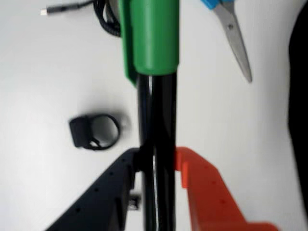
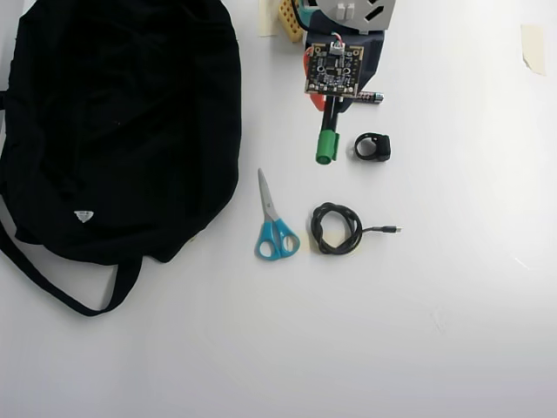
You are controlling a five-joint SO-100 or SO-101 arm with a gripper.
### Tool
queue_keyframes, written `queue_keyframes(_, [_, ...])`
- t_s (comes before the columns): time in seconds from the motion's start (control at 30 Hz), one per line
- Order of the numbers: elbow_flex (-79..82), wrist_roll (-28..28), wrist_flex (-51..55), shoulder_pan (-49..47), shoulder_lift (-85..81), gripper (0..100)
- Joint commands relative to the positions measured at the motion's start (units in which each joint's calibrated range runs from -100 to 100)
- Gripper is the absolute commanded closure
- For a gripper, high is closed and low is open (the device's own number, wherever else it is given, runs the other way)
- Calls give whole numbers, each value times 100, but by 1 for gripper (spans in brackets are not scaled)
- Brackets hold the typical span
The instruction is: Put the green marker into the black bag
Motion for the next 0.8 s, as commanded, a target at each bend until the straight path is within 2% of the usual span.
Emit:
queue_keyframes(0.0, [-112,-117,-184,84,-119,98])
queue_keyframes(0.17, [-274,-154,-270,906,-236,98])
queue_keyframes(0.5, [-76,-165,-460,3636,-45,98])
queue_keyframes(0.67, [-58,-542,-1157,4960,295,98])
queue_keyframes(0.77, [-148,-364,-1950,5499,1366,98])
